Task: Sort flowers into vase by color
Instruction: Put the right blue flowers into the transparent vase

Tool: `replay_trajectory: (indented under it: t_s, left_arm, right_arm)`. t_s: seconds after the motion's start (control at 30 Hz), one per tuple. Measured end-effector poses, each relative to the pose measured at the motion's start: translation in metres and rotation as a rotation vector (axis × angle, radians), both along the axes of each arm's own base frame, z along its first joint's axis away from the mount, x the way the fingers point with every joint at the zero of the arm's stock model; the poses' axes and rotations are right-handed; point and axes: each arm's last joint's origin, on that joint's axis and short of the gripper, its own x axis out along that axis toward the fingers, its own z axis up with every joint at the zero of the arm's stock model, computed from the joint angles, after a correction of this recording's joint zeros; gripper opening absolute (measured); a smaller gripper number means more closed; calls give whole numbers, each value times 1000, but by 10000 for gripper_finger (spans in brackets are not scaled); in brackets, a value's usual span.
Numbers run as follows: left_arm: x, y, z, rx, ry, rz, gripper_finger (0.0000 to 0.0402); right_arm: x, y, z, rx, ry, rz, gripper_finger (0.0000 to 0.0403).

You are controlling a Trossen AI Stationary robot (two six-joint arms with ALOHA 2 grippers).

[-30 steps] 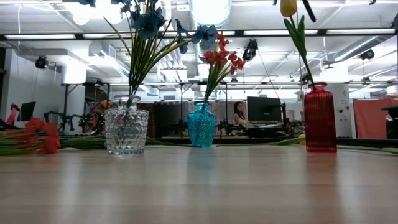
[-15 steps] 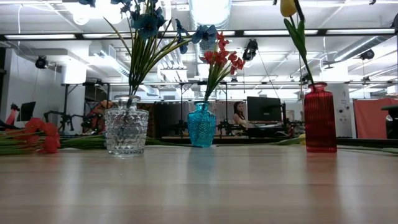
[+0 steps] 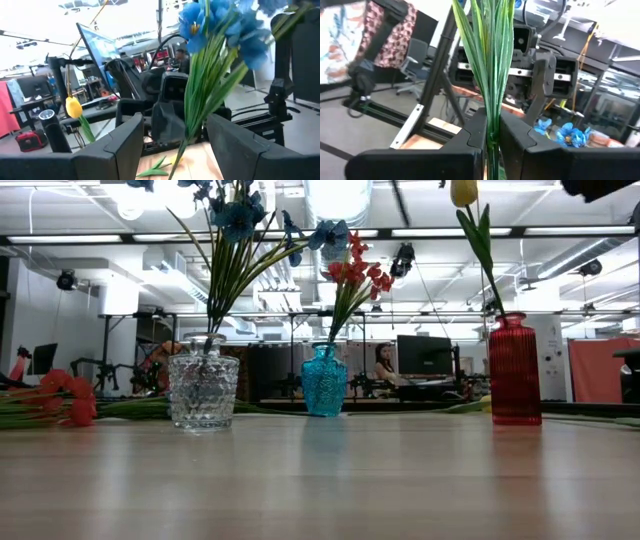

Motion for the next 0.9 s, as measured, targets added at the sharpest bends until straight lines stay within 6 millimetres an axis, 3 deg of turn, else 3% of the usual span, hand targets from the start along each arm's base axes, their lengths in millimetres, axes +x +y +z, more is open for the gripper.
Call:
replay_trajectory:
  t_s: [0.33,0.7,0.9]
  left_arm:
    - [2,3,2,-11,0,77,204]
    - [4,0,-3,29,26,-38,262]
    - [12,3,-7,7,17,-18,269]
  right_arm:
    - [21,6,6,-95,-48,-37,28]
    - [33,-5,19,-80,-68,-53,28]
    - [41,-9,23,-62,-39,-25,28]
